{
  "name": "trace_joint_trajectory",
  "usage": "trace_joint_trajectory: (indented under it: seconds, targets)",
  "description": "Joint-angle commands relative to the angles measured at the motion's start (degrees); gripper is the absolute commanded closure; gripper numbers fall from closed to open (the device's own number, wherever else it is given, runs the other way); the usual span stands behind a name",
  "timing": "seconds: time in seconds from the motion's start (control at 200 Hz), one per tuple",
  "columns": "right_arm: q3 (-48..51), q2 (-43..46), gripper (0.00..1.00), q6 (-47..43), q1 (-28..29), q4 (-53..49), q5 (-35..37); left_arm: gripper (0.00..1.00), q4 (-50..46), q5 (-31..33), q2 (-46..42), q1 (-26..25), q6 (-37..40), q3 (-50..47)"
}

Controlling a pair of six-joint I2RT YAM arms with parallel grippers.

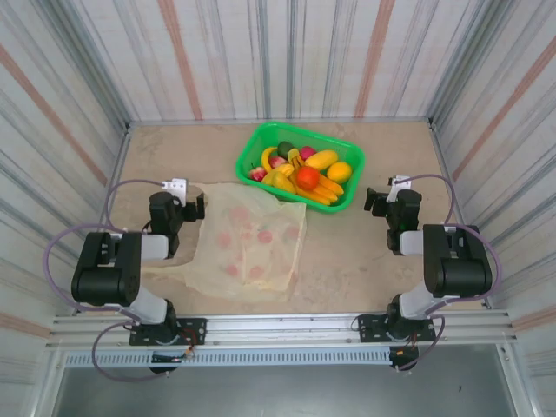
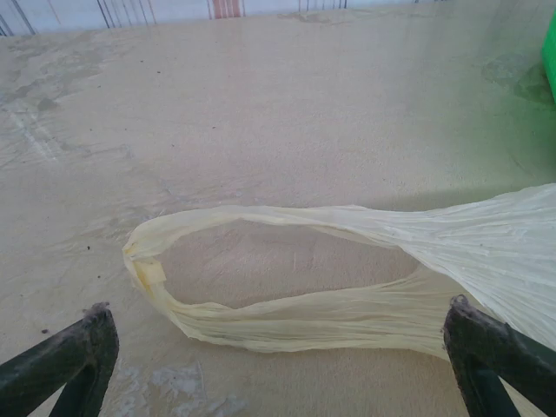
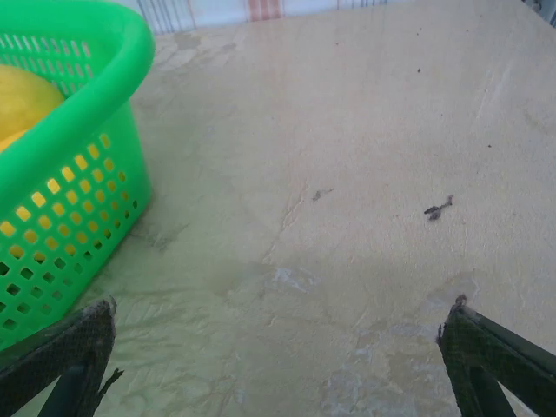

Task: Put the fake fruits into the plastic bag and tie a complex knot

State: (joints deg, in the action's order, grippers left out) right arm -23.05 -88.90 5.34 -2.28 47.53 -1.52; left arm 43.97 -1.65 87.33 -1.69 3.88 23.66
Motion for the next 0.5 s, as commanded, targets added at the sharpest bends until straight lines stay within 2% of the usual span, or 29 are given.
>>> trace_joint_trajectory:
  seconds: [0.0, 0.491]
  targets:
    - [0.28, 0.35, 0.01, -0.48, -0.33, -0.05, 0.12, 0.01, 1.48, 0.79, -0.93, -0.32, 1.17, -0.28]
    - [0.28, 0.38, 0.01, -0.43, -0.30, -0.07, 0.18, 0.01, 1.03, -0.33, -0.82, 0.14, 1.00, -0.02]
